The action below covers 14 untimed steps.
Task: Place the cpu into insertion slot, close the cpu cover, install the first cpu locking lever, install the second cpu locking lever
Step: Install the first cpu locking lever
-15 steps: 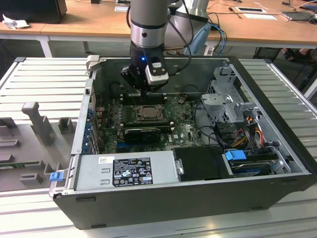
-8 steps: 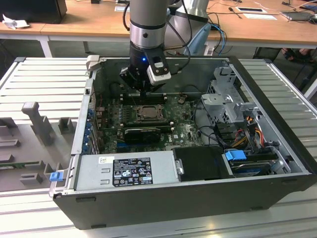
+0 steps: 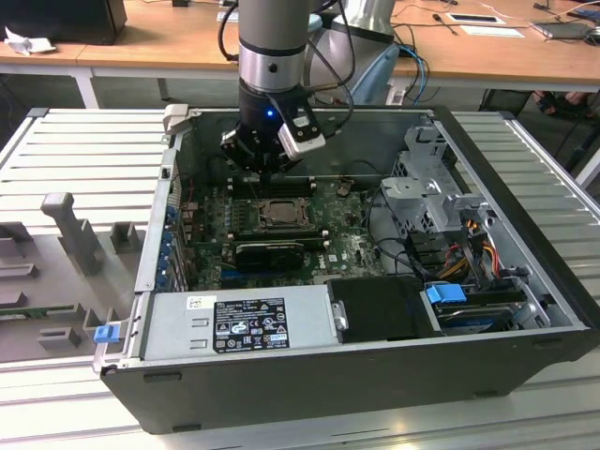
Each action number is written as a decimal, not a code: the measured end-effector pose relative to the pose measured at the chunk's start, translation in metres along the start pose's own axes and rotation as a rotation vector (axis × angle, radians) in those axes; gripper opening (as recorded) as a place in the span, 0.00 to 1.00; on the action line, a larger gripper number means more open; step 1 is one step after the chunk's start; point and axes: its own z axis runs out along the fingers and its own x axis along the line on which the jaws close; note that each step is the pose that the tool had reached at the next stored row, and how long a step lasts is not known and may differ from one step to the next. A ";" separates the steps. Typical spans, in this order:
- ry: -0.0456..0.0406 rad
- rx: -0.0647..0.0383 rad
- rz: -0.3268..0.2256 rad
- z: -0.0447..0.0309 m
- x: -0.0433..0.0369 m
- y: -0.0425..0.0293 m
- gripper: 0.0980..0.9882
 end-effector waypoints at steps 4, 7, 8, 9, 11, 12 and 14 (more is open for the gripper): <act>0.0001 0.000 -0.003 0.0013 0.0148 -0.0006 0.01; 0.0004 -0.001 -0.006 0.0013 0.0196 -0.0007 0.01; 0.0003 -0.002 -0.006 0.0005 0.0202 -0.0007 0.01; 0.0002 -0.002 -0.006 -0.0004 0.0208 -0.0007 0.01; -0.0004 -0.003 -0.006 -0.0051 0.0223 -0.0005 0.01; -0.0005 -0.003 -0.006 -0.0064 0.0225 -0.0005 0.01; -0.0037 -0.004 -0.007 -0.0069 0.0238 -0.0005 0.01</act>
